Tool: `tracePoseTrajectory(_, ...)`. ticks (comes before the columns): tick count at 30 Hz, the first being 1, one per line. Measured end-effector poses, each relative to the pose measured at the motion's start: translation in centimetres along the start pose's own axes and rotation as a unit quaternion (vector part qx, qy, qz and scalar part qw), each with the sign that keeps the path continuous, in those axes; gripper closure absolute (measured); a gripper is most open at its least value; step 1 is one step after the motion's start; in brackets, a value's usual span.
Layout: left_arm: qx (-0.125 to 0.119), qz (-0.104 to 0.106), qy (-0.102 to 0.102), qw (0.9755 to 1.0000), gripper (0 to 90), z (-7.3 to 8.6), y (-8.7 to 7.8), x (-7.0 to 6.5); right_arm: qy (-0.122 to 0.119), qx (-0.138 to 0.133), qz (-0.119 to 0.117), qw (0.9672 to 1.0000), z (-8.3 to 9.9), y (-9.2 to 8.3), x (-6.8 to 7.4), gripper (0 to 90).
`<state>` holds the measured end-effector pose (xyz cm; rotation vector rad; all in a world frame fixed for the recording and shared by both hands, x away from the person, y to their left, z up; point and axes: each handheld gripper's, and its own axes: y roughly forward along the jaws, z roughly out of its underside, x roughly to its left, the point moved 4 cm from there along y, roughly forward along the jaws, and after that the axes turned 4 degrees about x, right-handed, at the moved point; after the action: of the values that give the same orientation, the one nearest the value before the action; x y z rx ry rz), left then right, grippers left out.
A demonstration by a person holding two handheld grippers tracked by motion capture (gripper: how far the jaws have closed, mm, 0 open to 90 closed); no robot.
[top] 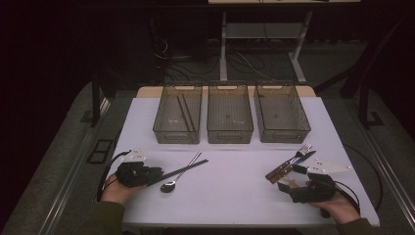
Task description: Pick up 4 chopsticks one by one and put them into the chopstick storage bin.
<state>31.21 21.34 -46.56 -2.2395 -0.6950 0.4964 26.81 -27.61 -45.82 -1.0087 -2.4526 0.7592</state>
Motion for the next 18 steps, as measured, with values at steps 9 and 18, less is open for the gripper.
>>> tracePoseTrajectory(9,0.012,0.002,0.005,0.9999,79.0,0.15,0.36,0.14,0.000,0.001,0.000,1.0000,0.03,-0.01,-0.01,11.0)
tracePoseTrajectory(18,0.017,-0.001,0.004,0.9998,79.6,0.22,0.62,0.23,0.000,0.002,0.000,1.0000,0.04,0.01,-0.01,11.0)
